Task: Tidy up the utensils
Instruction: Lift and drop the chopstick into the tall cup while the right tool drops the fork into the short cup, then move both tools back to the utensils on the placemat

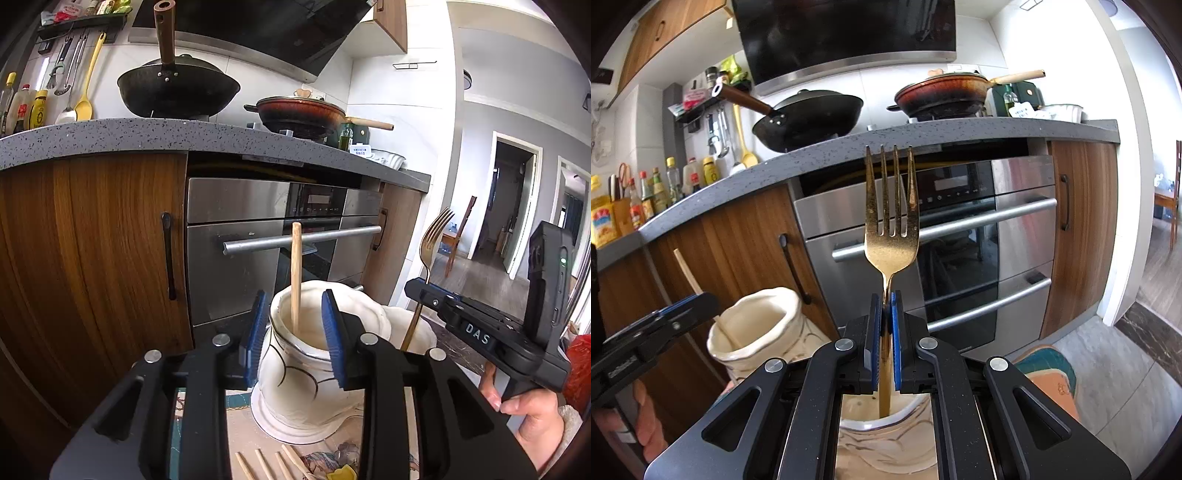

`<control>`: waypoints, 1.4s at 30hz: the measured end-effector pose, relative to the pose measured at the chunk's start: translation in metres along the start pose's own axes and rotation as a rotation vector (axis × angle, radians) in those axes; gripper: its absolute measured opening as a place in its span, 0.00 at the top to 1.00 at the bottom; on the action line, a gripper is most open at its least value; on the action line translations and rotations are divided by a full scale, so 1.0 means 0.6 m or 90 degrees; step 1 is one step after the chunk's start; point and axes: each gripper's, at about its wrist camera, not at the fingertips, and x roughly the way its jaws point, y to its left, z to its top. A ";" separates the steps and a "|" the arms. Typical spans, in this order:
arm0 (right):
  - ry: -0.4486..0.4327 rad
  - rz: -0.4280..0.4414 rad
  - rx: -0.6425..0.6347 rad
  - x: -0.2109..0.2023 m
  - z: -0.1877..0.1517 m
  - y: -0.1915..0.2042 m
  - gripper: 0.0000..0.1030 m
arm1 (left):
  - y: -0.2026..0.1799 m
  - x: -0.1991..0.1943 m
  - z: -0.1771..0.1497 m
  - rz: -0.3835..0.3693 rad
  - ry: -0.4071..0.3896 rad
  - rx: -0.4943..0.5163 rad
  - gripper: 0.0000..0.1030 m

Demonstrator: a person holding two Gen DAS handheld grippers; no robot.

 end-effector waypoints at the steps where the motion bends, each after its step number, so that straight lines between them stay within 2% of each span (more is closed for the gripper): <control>1: 0.000 -0.003 0.004 0.001 0.000 -0.002 0.93 | 0.000 -0.001 0.000 0.001 0.000 0.001 0.65; 10: 0.001 -0.040 0.034 0.002 0.002 -0.022 0.91 | 0.011 -0.022 -0.009 0.015 -0.006 0.005 0.54; 15: 0.009 -0.032 0.062 0.004 -0.001 -0.036 0.91 | 0.023 -0.035 -0.021 0.025 -0.001 0.001 0.54; 19: 0.006 -0.038 0.052 0.001 -0.001 -0.031 0.89 | 0.033 -0.042 -0.030 0.030 0.006 -0.007 0.53; 24: 0.006 -0.055 0.025 -0.020 -0.004 -0.020 0.72 | 0.044 -0.052 -0.052 0.047 0.023 -0.004 0.49; 26: 0.011 -0.055 0.028 -0.038 -0.010 -0.019 0.58 | 0.046 -0.055 -0.063 0.050 0.037 -0.007 0.47; 28: 0.016 -0.057 0.026 -0.055 -0.016 -0.017 0.53 | 0.049 -0.059 -0.078 0.060 0.053 -0.007 0.39; 30: 0.021 -0.061 0.022 -0.070 -0.024 -0.012 0.41 | 0.050 -0.062 -0.096 0.070 0.077 -0.006 0.34; 31: 0.022 -0.059 0.021 -0.080 -0.030 -0.008 0.32 | 0.051 -0.063 -0.103 0.075 0.087 -0.006 0.28; 33: 0.022 -0.054 0.016 -0.095 -0.041 -0.002 0.24 | 0.050 -0.064 -0.119 0.089 0.111 -0.003 0.21; 37: 0.036 -0.059 -0.007 -0.125 -0.081 0.015 0.08 | 0.044 -0.067 -0.148 0.108 0.147 0.012 0.13; 42: 0.084 -0.073 -0.049 -0.142 -0.133 0.036 0.06 | 0.040 -0.073 -0.168 0.113 0.171 0.027 0.09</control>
